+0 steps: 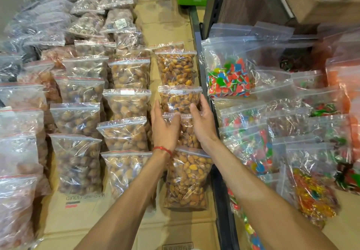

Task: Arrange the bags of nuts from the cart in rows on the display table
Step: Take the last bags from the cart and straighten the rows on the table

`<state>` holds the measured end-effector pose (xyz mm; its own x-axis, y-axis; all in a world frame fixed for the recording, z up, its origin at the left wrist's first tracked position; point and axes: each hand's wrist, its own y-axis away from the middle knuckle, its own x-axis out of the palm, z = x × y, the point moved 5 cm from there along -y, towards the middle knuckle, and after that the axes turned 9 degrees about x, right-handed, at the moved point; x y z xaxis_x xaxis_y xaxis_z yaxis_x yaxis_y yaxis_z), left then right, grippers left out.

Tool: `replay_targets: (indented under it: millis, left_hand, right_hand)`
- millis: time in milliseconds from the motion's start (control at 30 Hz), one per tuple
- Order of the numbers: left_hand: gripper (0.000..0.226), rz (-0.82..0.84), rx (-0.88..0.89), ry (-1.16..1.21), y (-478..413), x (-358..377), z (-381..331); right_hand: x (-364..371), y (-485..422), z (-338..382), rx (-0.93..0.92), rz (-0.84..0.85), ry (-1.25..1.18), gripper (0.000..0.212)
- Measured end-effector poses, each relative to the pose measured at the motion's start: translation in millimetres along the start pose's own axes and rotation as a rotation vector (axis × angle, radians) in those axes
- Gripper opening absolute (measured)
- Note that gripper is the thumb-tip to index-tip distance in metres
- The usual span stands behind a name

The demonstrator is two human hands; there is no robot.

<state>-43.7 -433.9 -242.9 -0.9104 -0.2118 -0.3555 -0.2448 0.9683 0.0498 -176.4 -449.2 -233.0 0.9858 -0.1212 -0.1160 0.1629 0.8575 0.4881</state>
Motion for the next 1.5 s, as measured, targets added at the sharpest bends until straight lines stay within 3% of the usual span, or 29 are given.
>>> replay_targets:
  millis: [400,567,800,867,1100,1333,1500]
  left_hand:
    - [0.071,0.12,0.015,-0.003,-20.1,9.9,7.2]
    - [0.068,0.08,-0.01,-0.048,-21.4,4.4,13.5]
    - [0.092,0.117,-0.099,0.131,-5.6,-10.6,14.4]
    - [0.086,0.147,-0.048,0.088,18.1,-15.1,8.6]
    - [0.094,0.228,0.127,-0.105,104.3,-11.3,21.2]
    - [0.086,0.196,0.008,0.033,120.5,-13.7,36.5]
    - [0.097,0.188,-0.002,0.055,121.0,-11.7,54.7]
  right_hand:
    - [1.2,-10.8,-5.9,0.011,-0.095,0.065,0.06]
    - [0.5,-3.0,-2.5,0.001,0.039,0.129,0.058]
    - [-39.7,26.8,1.1,0.05,0.013,0.115,0.044]
    - [-48.0,44.7,-10.3,0.042,-0.011,0.116,0.042]
    - [-56.8,99.5,-55.5,0.005,-0.088,0.138,0.049]
    - [-39.4,124.7,-96.8,0.159,-0.057,0.099,0.052]
    - [-20.8,133.2,-99.5,0.128,0.001,0.147,0.061]
